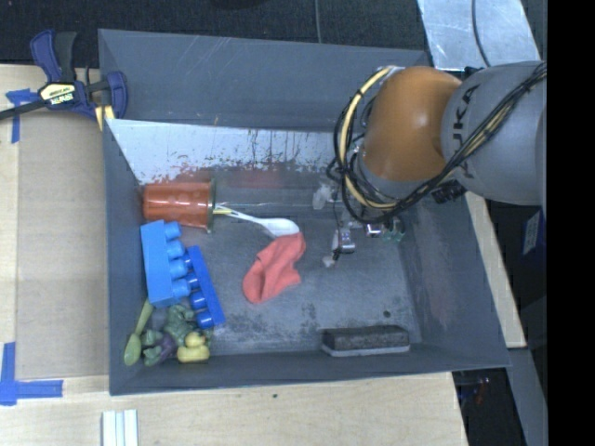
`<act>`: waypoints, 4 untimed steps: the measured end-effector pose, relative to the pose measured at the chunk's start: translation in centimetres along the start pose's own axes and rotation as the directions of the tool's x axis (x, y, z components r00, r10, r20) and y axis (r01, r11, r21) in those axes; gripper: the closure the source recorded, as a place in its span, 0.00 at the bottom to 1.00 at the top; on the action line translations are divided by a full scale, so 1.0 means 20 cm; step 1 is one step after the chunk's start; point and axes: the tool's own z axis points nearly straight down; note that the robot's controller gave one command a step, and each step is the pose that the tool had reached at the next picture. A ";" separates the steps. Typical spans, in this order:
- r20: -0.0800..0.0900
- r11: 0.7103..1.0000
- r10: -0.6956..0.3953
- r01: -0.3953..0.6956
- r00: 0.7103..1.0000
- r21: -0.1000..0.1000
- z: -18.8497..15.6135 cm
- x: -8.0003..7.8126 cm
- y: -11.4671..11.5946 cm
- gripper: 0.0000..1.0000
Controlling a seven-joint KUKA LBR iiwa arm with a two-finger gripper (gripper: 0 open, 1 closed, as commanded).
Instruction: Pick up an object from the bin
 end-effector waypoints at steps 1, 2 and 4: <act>0.000 1.000 -0.002 0.002 1.000 -0.001 0.12 0.08 0.19 0.00; 0.007 0.989 -0.149 0.149 0.989 -0.001 0.22 0.00 0.44 1.00; 0.004 0.991 -0.137 0.137 0.991 0.000 -0.13 0.00 0.44 1.00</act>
Offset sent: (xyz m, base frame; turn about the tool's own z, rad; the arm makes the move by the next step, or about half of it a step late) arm -0.0032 0.0877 -0.0451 -0.1485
